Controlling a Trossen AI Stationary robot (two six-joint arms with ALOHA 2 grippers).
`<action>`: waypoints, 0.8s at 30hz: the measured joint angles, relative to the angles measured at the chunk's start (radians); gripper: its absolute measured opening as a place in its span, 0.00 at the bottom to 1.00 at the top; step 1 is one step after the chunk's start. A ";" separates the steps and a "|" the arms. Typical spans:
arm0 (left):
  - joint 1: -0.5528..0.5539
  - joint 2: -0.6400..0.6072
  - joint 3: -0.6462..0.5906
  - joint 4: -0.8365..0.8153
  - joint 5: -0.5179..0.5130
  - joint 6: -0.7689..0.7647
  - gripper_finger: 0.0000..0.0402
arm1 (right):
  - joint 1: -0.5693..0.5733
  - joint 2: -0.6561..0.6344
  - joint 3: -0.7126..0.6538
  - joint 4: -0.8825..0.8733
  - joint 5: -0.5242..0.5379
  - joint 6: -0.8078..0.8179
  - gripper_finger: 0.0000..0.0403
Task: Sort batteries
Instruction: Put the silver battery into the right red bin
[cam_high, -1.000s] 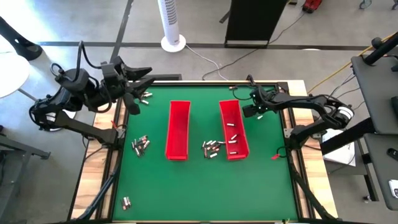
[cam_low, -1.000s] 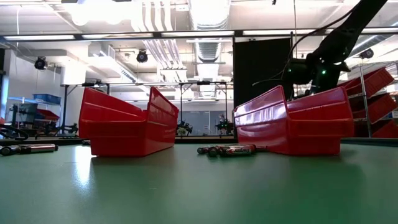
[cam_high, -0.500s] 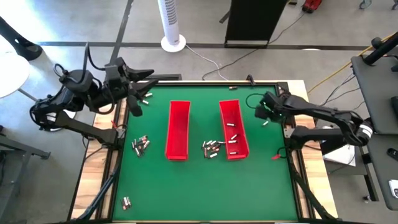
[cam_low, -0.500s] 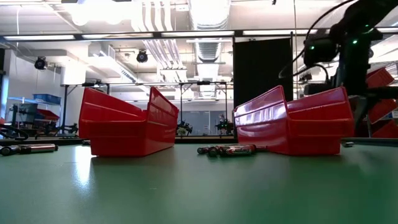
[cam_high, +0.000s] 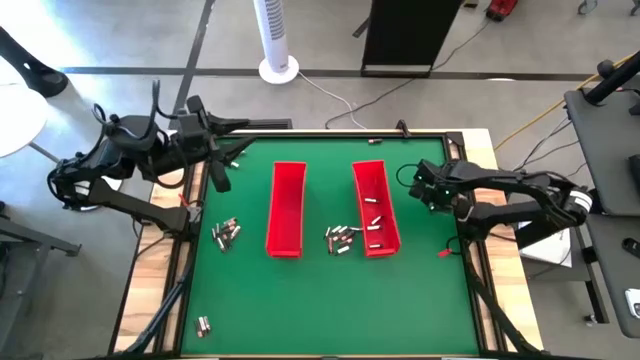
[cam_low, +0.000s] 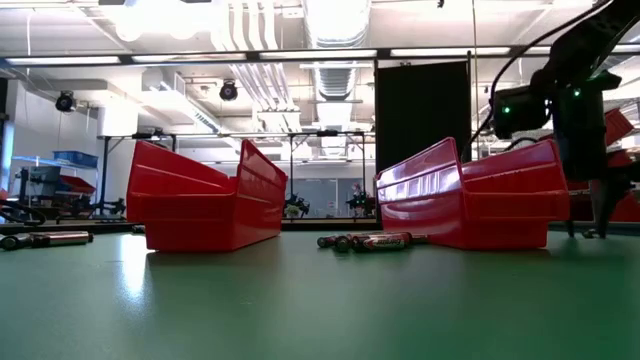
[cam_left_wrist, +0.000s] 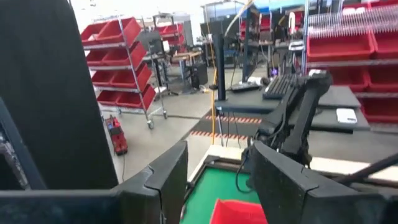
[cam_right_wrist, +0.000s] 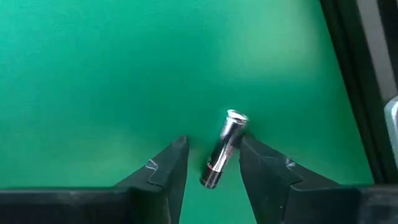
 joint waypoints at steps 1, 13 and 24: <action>0.000 0.000 0.000 -0.014 0.000 -0.003 0.39 | 0.000 0.014 -0.001 0.008 0.001 0.000 0.31; 0.000 -0.022 0.000 -0.061 0.000 -0.029 0.39 | -0.054 0.066 0.018 0.067 0.059 -0.203 0.07; 0.000 -0.029 0.000 -0.053 0.000 -0.079 0.39 | -0.132 0.069 0.062 0.134 0.260 -0.532 0.04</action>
